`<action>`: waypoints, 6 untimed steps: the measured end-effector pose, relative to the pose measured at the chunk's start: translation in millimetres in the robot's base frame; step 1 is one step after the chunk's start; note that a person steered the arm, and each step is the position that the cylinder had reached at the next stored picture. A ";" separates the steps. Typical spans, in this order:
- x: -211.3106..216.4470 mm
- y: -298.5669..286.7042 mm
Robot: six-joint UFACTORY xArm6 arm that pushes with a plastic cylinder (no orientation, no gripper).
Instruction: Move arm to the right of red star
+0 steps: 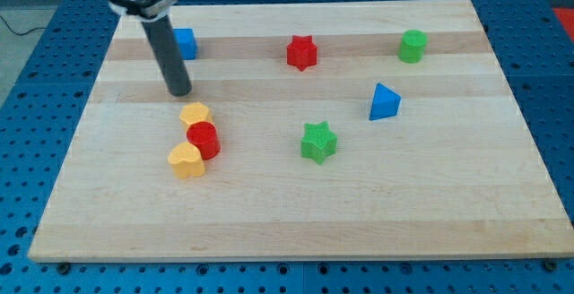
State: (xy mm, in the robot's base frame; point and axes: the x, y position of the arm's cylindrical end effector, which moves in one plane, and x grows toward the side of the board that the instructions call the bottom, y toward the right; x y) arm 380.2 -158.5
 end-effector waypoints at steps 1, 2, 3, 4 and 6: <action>8.4 61.8; 10.5 144.1; -1.1 211.7; -44.6 231.5; -98.8 187.9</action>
